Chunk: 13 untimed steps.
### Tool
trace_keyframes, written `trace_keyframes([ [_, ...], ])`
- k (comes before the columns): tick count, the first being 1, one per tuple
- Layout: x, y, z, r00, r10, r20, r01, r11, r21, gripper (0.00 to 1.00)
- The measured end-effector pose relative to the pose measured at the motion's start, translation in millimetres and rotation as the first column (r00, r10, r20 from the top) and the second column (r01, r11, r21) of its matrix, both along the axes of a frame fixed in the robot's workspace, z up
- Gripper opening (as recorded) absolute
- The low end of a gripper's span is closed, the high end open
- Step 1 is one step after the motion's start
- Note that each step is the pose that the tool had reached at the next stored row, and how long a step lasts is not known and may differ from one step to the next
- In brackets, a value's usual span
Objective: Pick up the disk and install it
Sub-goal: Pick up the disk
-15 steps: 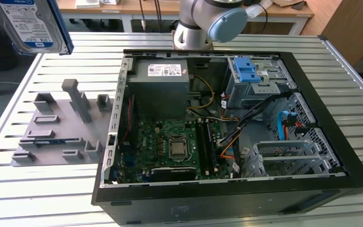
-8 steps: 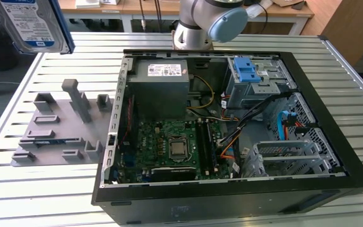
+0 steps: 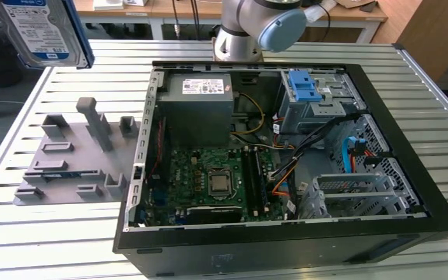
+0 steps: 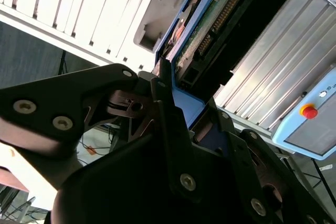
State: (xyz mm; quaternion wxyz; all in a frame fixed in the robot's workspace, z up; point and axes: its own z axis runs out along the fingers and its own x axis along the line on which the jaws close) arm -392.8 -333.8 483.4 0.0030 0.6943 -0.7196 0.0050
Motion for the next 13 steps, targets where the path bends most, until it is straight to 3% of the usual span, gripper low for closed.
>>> trace_keyframes([
  [8,6.4,-7.2,-0.1,1.0000,-0.001,0.0001,0.001,1.0000,0.0001,0.36],
  [13,12.5,-9.5,0.0,1.0000,-0.001,0.0001,0.001,1.0000,0.0000,0.36],
])
